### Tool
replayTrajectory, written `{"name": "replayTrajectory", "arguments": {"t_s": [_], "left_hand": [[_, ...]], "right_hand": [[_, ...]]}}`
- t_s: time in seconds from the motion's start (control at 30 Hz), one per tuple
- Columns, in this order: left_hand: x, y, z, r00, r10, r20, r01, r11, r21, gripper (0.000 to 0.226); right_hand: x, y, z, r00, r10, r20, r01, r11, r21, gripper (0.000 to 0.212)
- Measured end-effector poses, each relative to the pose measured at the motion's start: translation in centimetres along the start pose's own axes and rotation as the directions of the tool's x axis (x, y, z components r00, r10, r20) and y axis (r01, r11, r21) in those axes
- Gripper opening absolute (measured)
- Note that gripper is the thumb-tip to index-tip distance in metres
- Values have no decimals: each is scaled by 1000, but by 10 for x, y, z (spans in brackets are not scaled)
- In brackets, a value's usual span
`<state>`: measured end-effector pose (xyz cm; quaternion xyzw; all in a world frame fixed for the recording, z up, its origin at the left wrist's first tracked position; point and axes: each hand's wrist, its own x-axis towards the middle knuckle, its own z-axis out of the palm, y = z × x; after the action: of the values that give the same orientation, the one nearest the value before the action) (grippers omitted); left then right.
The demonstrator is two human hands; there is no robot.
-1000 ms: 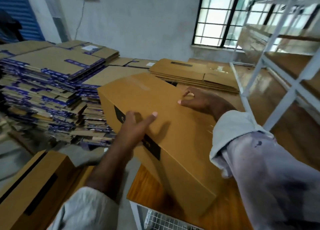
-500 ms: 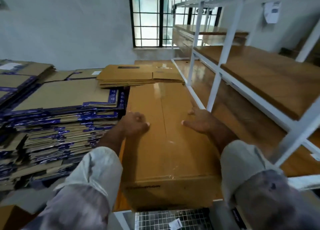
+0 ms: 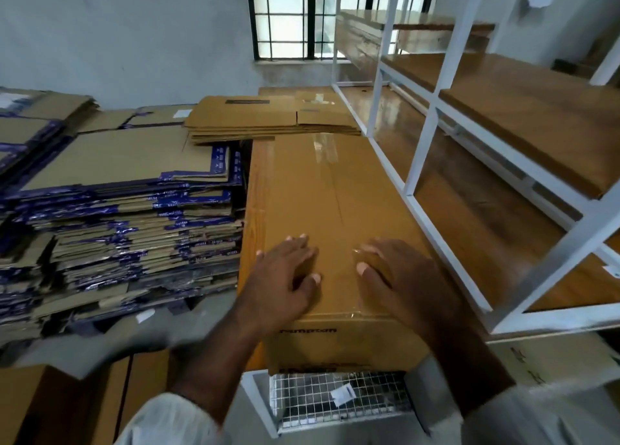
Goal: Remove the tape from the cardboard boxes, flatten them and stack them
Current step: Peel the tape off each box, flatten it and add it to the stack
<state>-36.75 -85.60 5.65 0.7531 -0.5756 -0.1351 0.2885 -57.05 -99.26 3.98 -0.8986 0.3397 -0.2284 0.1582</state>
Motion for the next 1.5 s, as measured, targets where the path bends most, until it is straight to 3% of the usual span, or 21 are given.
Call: {"name": "replayTrajectory", "arguments": {"t_s": [0.17, 0.37, 0.5, 0.73, 1.07, 1.2, 1.33, 1.43, 1.5], "left_hand": [[25, -4, 13, 997, -13, -75, 29, 975, 221, 60], [69, -9, 10, 997, -46, -65, 62, 962, 266, 56], [82, -7, 10, 996, -74, -47, 86, 941, 328, 53], [78, -2, 14, 993, -111, -50, 121, 919, 375, 52], [71, -2, 13, 998, -40, -48, 56, 913, 405, 52], [69, 0, 14, 998, -46, -51, 63, 896, 439, 52], [63, 2, 14, 998, -51, -49, 67, 884, 462, 50], [63, 4, 15, 998, -56, -22, 60, 869, 491, 53], [61, 4, 16, 999, -20, -50, 42, 869, 493, 52]], "right_hand": [[32, -1, 12, 999, -31, -17, 29, 992, -125, 54], [87, 9, 6, 977, 65, 202, -25, 981, -195, 54], [118, 6, 2, 957, 99, 272, -35, 973, -230, 49], [111, 11, 10, 977, -7, 212, 58, 970, -234, 47], [97, -11, 9, 990, -44, 134, 88, 937, -339, 50], [93, -16, 10, 988, -35, 148, 81, 944, -320, 71], [91, -15, 10, 987, -44, 153, 91, 944, -318, 51], [87, -17, 10, 984, -51, 173, 101, 951, -292, 57], [86, -15, 10, 985, -48, 167, 91, 961, -261, 48]]}}
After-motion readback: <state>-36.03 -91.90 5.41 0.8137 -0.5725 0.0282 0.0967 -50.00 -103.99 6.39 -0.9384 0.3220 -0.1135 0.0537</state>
